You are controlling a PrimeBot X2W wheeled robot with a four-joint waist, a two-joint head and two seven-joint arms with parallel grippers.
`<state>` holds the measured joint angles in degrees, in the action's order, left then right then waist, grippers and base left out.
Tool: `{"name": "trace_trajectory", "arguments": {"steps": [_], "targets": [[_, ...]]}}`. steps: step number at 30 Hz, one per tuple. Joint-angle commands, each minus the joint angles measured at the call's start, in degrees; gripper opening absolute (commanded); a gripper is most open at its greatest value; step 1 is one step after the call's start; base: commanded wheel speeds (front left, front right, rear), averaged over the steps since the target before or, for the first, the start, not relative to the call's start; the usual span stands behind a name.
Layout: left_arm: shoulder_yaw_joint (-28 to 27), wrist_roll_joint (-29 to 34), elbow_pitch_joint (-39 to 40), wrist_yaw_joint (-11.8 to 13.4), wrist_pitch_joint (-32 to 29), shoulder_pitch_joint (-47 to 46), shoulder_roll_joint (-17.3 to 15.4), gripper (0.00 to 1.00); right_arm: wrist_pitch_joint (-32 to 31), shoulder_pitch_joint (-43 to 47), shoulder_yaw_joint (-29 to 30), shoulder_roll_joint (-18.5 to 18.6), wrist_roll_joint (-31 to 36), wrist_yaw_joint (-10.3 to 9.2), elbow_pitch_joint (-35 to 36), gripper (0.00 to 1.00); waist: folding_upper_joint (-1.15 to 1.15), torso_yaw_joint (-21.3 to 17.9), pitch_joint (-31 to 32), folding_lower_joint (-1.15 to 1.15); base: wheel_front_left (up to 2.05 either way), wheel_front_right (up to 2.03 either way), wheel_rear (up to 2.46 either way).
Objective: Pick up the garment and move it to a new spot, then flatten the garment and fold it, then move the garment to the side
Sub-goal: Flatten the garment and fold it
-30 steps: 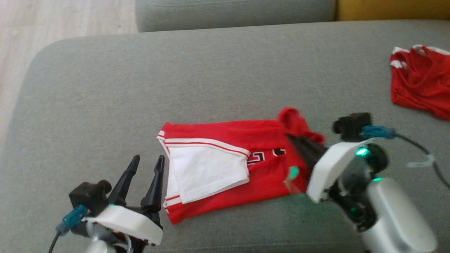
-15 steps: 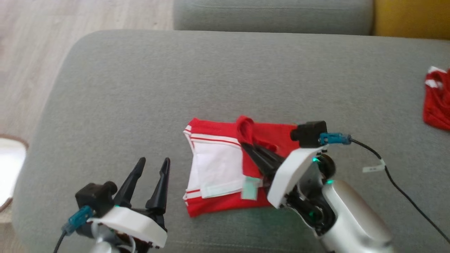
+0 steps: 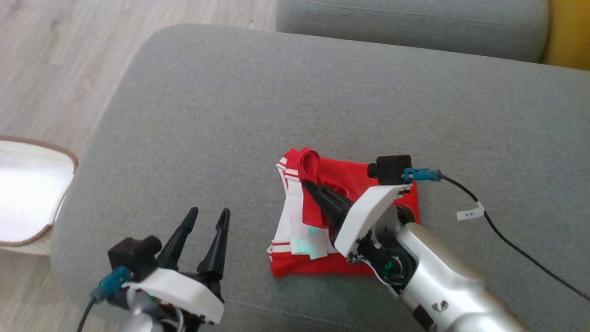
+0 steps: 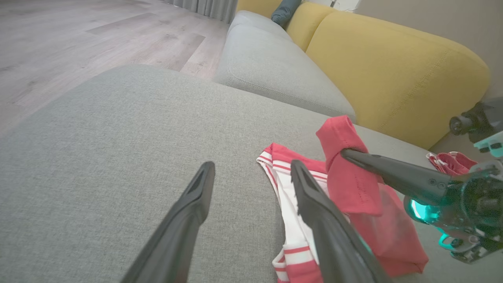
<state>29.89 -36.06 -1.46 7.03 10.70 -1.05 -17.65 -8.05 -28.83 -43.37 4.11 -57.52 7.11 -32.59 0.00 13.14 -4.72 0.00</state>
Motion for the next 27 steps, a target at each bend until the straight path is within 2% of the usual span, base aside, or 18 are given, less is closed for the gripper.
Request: {"name": "trace_trajectory", "arguments": {"steps": [1, 3, 4, 5, 6, 12, 19, 22, 27], "targets": [[-1.72, -0.36, 1.43, -0.31, 0.69, -3.6, -0.25, 1.0, 1.78, -3.09, -1.77, -1.23, -1.83, 0.37, 0.23, 0.0, 0.0, 0.6, -0.25, 0.0, 0.0, 0.0, 0.0], [-1.61, -0.34, 1.29, -0.33, 0.7, -3.7, -0.17, 1.0, 2.61, -3.74, -2.92, -1.23, -3.1, 0.37, -0.72, 0.0, 0.0, 0.81, -0.31, 0.0, 0.0, 0.0, 0.0], [-1.51, -0.31, 1.15, -0.34, 0.72, -3.79, -0.09, 1.0, 3.31, -4.28, -4.03, -1.23, -4.59, 0.37, -1.6, 0.33, 0.0, 0.97, -0.33, 0.0, 0.0, 0.0, 0.0], [-1.41, -0.29, 1.01, -0.33, 0.74, -3.87, 0.0, 1.0, 4.1, -4.86, -5.09, -1.23, -5.97, 0.37, -2.41, 0.59, 0.0, 1.11, -0.35, 0.0, 0.0, 0.0, 0.0], [-1.34, -0.28, 0.88, -0.32, 0.76, -3.94, 0.07, 1.0, 4.86, -5.49, -6.17, -1.23, -7.14, 0.37, -3.16, 1.0, 0.0, 1.18, -0.36, 0.0, 0.0, 0.0, 0.0], [-1.35, -0.33, 0.58, 0.03, 1.02, -3.74, 0.12, 1.0, 9.19, -8.74, -11.6, -1.23, -12.67, 0.37, -5.91, 1.0, 0.0, 0.27, -0.25, 0.0, 0.0, 0.0, 0.0], [-1.71, -0.53, 0.48, 0.18, 1.53, -3.18, -0.2, 1.0, 15.71, -11.72, -14.07, -1.23, -16.55, 0.37, -6.39, 1.0, 0.0, -2.5, 0.51, 0.0, 0.0, 0.0, 0.0], [-2.01, -0.58, 0.6, 0.39, 1.74, -2.98, -0.38, 1.0, 19.19, -13.43, -14.28, -1.23, -15.14, 0.37, -8.7, 1.0, 0.0, -3.94, 0.81, 0.0, 0.0, 0.0, 0.0], [-2.32, -0.58, 0.73, 0.8, 2.0, -2.97, -0.39, 1.0, 22.47, -16.0, -13.33, -1.23, -8.68, 0.37, -14.36, 1.0, 0.0, -6.16, 1.1, 0.0, 0.0, 0.0, 0.0]]}}
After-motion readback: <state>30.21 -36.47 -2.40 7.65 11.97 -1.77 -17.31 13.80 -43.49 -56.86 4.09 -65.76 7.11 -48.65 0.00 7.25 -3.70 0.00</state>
